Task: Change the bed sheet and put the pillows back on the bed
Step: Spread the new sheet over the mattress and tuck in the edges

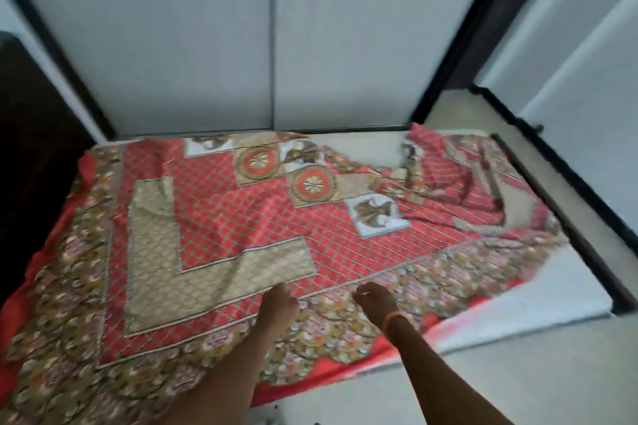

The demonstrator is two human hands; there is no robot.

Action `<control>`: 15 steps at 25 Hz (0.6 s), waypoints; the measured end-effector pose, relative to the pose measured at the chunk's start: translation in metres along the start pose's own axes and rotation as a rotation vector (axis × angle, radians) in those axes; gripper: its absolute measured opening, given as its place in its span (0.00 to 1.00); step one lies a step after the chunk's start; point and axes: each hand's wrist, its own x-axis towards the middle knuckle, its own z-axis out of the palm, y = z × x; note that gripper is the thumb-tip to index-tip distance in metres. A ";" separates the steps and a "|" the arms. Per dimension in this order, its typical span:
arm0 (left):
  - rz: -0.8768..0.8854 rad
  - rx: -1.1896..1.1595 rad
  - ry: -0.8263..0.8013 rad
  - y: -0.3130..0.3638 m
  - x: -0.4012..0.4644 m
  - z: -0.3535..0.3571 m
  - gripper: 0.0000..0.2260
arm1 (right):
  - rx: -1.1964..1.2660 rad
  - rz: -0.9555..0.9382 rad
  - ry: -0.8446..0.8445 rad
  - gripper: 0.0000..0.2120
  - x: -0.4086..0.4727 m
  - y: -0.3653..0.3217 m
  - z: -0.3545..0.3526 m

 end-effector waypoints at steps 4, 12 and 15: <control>0.222 -0.007 -0.131 0.133 -0.035 0.103 0.08 | 0.243 0.172 0.229 0.09 -0.040 0.107 -0.117; 0.375 0.103 -0.249 0.304 -0.014 0.278 0.05 | 0.875 0.432 0.373 0.07 -0.014 0.259 -0.287; 0.367 0.129 -0.235 0.353 0.022 0.346 0.06 | 0.946 0.493 0.371 0.08 0.036 0.303 -0.351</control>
